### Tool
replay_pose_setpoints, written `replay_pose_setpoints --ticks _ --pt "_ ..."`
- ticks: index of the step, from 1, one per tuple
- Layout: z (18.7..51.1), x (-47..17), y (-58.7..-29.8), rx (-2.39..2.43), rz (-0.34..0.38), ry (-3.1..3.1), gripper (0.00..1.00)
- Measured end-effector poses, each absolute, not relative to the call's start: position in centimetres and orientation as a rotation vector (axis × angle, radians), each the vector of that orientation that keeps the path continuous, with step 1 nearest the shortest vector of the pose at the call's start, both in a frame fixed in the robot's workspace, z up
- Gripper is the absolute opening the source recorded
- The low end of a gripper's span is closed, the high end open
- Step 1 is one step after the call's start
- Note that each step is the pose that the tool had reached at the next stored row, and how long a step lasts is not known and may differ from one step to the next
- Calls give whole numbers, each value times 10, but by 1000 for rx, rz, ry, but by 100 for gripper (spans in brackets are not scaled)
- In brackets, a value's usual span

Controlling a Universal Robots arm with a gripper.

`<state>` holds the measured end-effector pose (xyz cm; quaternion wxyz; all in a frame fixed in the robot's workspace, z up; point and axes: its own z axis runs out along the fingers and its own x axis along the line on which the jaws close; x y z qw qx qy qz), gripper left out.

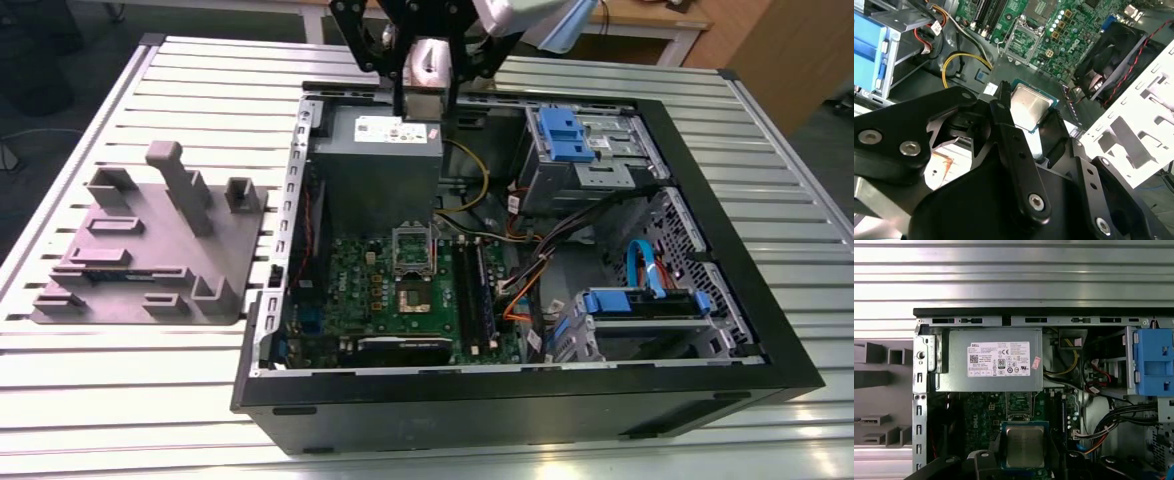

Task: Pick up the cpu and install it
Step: 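Place the cpu into insertion slot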

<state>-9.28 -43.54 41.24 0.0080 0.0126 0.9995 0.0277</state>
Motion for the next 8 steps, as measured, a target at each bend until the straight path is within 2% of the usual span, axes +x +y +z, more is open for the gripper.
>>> replay_pose_setpoints --ticks 8 --pt "398 -90 -445 42 87 3124 47"
